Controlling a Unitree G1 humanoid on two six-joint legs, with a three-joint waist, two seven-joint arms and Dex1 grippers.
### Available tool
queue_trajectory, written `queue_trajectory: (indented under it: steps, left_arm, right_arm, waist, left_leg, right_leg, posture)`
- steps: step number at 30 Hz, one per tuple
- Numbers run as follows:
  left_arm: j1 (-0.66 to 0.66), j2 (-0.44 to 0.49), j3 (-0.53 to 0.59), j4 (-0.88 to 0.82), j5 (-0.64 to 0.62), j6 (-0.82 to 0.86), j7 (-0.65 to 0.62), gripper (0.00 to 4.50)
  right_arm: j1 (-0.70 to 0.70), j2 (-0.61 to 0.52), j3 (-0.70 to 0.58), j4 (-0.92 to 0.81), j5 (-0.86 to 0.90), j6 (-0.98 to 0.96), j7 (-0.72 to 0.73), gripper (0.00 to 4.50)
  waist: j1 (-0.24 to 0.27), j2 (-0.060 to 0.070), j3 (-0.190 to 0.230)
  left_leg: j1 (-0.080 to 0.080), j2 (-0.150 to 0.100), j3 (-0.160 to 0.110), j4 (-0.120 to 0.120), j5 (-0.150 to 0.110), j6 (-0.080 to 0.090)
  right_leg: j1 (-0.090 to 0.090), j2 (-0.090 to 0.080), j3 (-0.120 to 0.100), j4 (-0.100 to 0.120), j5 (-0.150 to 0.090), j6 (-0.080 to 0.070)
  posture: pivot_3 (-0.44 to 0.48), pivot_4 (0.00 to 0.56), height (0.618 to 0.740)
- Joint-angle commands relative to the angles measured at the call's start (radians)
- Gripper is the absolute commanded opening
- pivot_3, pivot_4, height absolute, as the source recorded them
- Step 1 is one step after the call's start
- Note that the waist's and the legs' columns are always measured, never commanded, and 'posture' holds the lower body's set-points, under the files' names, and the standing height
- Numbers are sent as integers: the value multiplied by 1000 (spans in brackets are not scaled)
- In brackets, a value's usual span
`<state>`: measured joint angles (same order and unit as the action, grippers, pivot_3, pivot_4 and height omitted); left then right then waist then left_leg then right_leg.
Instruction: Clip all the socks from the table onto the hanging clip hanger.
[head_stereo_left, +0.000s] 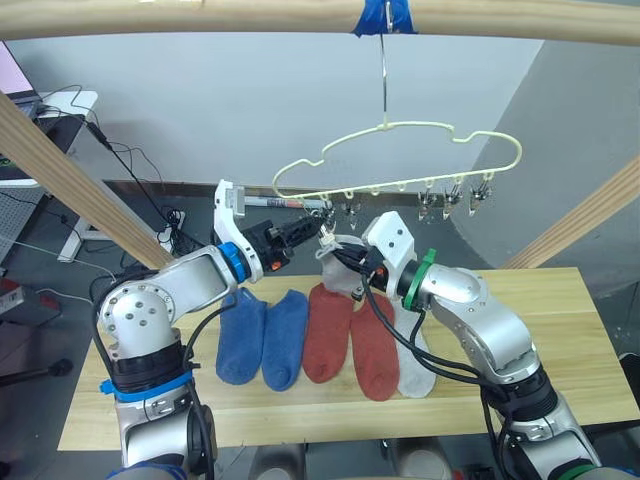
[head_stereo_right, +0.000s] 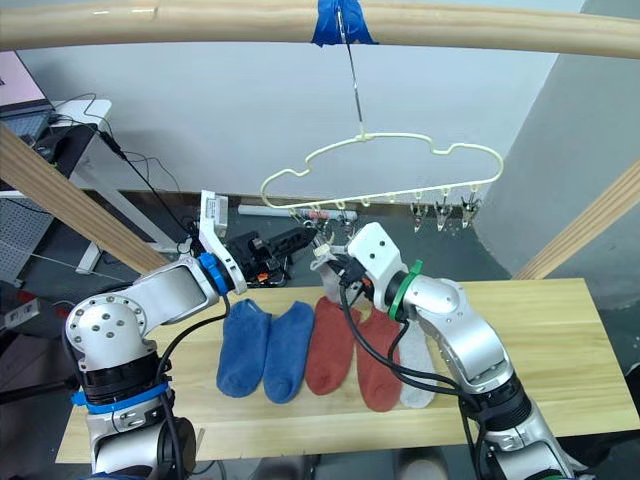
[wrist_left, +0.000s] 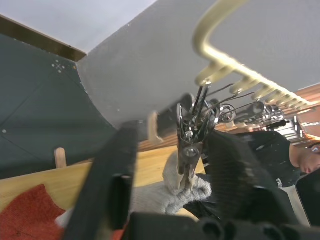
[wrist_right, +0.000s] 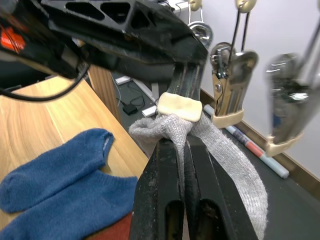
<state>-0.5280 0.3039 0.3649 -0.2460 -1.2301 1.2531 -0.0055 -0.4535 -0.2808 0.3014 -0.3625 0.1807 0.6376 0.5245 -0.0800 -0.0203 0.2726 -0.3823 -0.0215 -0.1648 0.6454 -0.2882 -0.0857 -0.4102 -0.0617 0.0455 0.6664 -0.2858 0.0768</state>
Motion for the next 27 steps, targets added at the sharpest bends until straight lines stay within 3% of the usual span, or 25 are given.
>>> queue_trajectory:
  steps: [1, 4, 7, 12, 18, 23, 27]
  left_arm:
    - [3, 21, 9, -45, -47, -25, 3, 3516]
    - [16, 60, -6, -82, -36, -42, -18, 4403]
    - [44, 118, -18, -129, -14, -51, -32, 4500]
    - [144, 246, -110, -235, 110, -107, -146, 4500]
    - [238, 288, -187, -290, 286, -257, -231, 4500]
    - [321, 289, -323, -329, 559, -499, -280, 4500]
    - [367, 235, -383, -321, 726, -690, -273, 4500]
  right_arm:
    - [-16, 12, 7, -3, 0, -34, 10, 0]
    - [-18, 15, 14, 17, -7, -42, 17, 0]
    - [-15, 12, 27, 41, -11, -57, 29, 631]
    - [9, 3, 7, 36, 3, -56, 35, 2346]
    - [110, -103, -94, -78, 62, -11, 75, 4432]
    - [175, -159, -209, -219, 175, 39, 104, 4471]
    - [222, -159, -286, -291, 289, 63, 113, 4471]
  waist:
    - [1, 0, 0]
    - [0, 0, 0]
    - [-1, 0, 0]
    - [0, 0, 0]
    - [15, 0, 0]
    - [20, 0, 0]
    - [21, 0, 0]
  left_leg:
    - [0, 0, 0, 0, 0, 0]
    - [0, 0, 0, -1, 0, 0]
    - [0, 0, 0, -1, 0, 0]
    - [-1, 0, 1, -1, 0, 0]
    - [-1, -1, 0, -1, 0, 0]
    - [-2, 0, 1, -1, 0, 0]
    - [-2, 0, 1, -2, 0, 1]
  right_leg:
    - [0, 0, 0, 0, 0, 0]
    - [-1, 0, 0, -1, 0, 0]
    - [-1, 0, 0, 0, 0, 0]
    - [-1, 0, 1, -1, 0, 0]
    - [-1, -1, 0, -2, 0, 0]
    - [-1, -1, 1, -2, 0, 0]
    - [-1, -1, 1, -2, 0, 0]
  posture:
    - [-49, 277, 740]
    - [-49, 276, 740]
    - [-49, 272, 740]
    - [-53, 267, 740]
    - [-66, 264, 740]
    - [-80, 269, 740]
    - [-94, 275, 740]
